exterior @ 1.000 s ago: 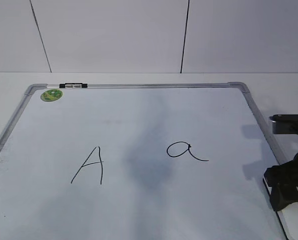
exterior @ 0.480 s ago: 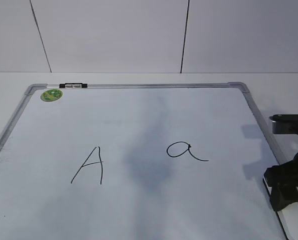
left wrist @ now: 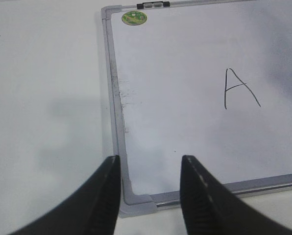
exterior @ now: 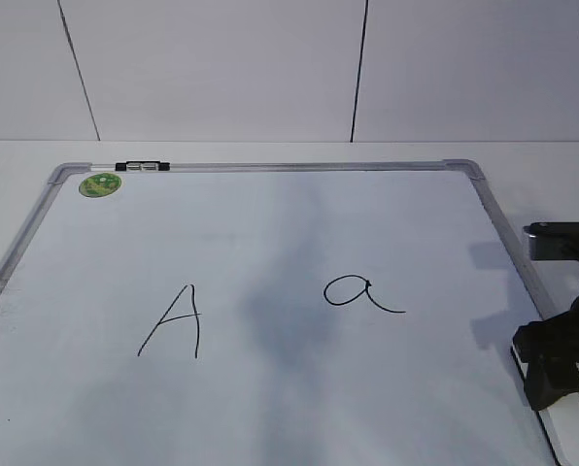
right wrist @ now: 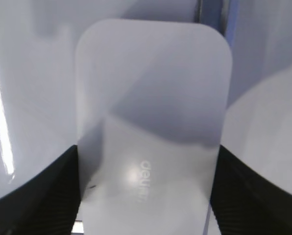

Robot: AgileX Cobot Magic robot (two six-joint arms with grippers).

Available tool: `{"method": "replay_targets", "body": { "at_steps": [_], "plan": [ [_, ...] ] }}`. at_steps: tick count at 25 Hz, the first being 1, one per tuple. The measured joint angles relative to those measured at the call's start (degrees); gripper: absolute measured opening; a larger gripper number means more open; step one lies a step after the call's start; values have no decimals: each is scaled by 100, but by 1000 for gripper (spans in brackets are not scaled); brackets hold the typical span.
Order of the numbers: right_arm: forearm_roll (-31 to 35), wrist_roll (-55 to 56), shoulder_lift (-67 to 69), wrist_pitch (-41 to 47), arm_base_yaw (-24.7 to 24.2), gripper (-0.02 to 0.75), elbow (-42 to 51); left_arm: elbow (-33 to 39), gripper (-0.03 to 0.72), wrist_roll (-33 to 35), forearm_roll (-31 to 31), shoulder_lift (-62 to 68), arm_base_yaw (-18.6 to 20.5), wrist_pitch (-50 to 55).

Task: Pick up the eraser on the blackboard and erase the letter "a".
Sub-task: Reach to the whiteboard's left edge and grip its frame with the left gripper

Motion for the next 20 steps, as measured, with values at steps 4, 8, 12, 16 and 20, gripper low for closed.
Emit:
{"method": "replay_targets", "body": {
  "at_steps": [4,8,12,16,20],
  "plan": [
    [0,0,0,0,0,592,0,-36,310,0,0,226,0,-113],
    [-2,0,0,0,0,592,0,-247,321,0,0,682,0,-552],
    [-12,0,0,-10,0,592,0,-494,323,0,-11,1659,0,-801],
    [-25,0,0,-10,0,592,0,-890,323,0,-34,2919,-11,-901],
    [-24,0,0,-21,0,592,0,-1427,323,0,-39,4317,-11,-910]
  ]
}}
